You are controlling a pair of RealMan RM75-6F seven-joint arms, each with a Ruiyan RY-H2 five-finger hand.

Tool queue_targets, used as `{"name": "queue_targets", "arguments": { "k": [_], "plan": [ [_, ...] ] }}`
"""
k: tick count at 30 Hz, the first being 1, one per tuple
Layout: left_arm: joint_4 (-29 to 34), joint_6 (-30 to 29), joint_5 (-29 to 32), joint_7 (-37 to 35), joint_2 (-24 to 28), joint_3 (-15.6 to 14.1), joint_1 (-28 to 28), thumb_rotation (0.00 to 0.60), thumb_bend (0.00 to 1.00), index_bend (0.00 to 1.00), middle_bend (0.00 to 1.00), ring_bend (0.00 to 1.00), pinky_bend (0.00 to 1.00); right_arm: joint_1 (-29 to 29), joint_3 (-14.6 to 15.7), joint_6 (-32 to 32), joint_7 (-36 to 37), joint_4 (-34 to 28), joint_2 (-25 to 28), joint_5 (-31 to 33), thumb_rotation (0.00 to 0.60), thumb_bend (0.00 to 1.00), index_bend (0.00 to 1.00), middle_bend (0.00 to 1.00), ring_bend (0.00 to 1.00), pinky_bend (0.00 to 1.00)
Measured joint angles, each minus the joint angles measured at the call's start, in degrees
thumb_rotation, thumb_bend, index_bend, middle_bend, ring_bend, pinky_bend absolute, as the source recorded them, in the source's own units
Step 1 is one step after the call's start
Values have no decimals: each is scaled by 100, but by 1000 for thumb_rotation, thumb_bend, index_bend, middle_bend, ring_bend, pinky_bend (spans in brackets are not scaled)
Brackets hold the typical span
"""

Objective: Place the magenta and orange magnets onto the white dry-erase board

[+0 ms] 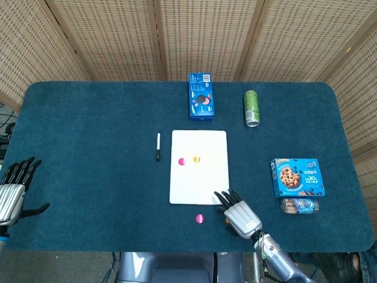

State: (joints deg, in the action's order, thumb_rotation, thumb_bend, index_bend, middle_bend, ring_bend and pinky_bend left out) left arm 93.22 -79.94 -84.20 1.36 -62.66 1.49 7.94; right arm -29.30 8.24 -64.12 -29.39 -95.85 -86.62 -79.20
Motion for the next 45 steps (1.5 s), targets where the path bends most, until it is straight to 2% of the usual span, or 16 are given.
{"name": "queue_targets", "arguments": {
  "k": [18, 34, 45],
  "plan": [
    [28, -23, -6, 49, 1, -7, -13, 600, 0, 0, 0, 0, 7, 92, -180, 249, -9, 293, -148, -106, 600, 363, 354, 0, 0, 0],
    [47, 6, -7, 99, -12, -14, 3, 600, 0, 0, 0, 0, 7, 192, -182, 343, 118, 468, -183, -271, 600, 363, 361, 0, 0, 0],
    [35, 48, 15, 114, -20, -13, 21, 600, 0, 0, 0, 0, 7, 225, -227, 453, 219, 600, -220, -283, 600, 414, 473, 0, 0, 0]
  ]
}}
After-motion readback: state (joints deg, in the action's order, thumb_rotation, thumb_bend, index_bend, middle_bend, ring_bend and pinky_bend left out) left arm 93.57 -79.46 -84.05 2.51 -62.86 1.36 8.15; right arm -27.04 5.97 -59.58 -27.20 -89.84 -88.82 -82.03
